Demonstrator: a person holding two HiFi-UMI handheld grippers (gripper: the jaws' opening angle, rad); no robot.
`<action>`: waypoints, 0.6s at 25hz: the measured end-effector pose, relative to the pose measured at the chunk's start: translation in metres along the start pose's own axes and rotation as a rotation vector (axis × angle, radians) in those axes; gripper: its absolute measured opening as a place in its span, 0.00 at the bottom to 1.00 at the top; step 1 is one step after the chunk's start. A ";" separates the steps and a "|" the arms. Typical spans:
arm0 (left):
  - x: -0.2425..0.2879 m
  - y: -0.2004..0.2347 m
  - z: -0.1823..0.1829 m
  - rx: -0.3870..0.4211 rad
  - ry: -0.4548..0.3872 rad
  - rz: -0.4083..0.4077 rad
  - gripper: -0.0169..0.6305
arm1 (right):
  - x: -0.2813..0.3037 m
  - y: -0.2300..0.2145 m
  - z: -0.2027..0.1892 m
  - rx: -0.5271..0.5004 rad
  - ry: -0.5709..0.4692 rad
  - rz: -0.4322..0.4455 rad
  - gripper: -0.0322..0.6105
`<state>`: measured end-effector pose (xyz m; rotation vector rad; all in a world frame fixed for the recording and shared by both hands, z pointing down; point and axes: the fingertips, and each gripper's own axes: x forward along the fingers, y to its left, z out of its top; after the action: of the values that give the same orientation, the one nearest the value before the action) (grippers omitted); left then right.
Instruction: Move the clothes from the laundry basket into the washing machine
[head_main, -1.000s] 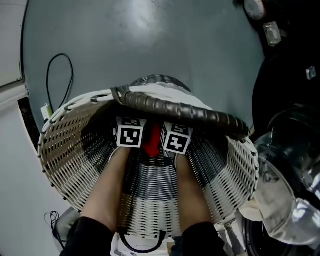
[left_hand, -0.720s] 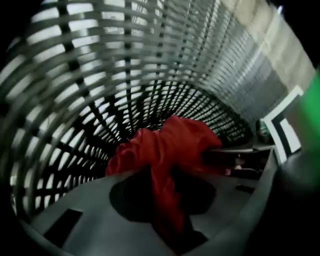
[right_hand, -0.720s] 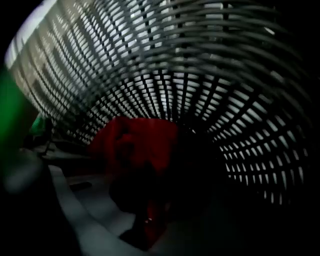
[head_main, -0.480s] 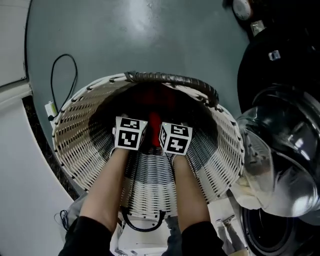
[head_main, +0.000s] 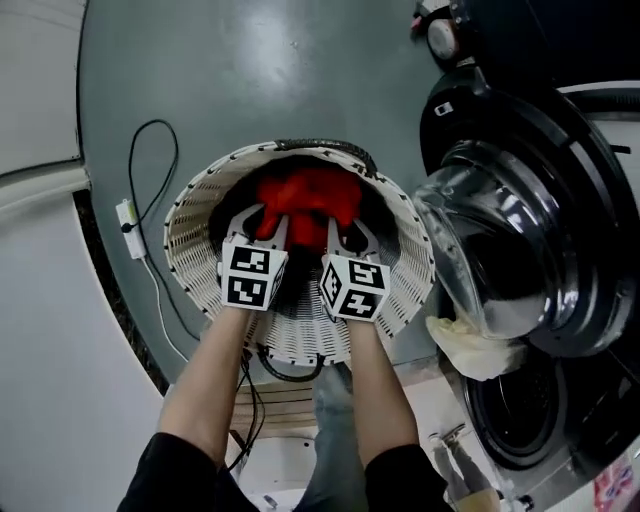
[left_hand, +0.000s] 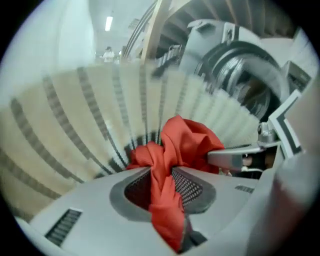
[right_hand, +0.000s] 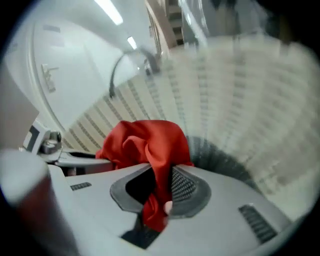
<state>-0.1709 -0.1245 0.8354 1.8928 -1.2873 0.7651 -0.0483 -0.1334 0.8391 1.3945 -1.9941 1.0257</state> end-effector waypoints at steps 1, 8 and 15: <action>-0.014 -0.003 0.009 0.005 -0.016 -0.004 0.21 | -0.014 0.006 0.010 0.010 -0.022 -0.001 0.16; -0.103 -0.018 0.078 0.151 -0.136 -0.054 0.21 | -0.100 0.046 0.074 -0.075 -0.156 -0.011 0.16; -0.187 -0.033 0.146 0.267 -0.260 -0.109 0.21 | -0.181 0.086 0.147 -0.104 -0.321 -0.049 0.16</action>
<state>-0.1900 -0.1381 0.5969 2.3196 -1.2719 0.6776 -0.0615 -0.1331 0.5911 1.6238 -2.1887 0.6993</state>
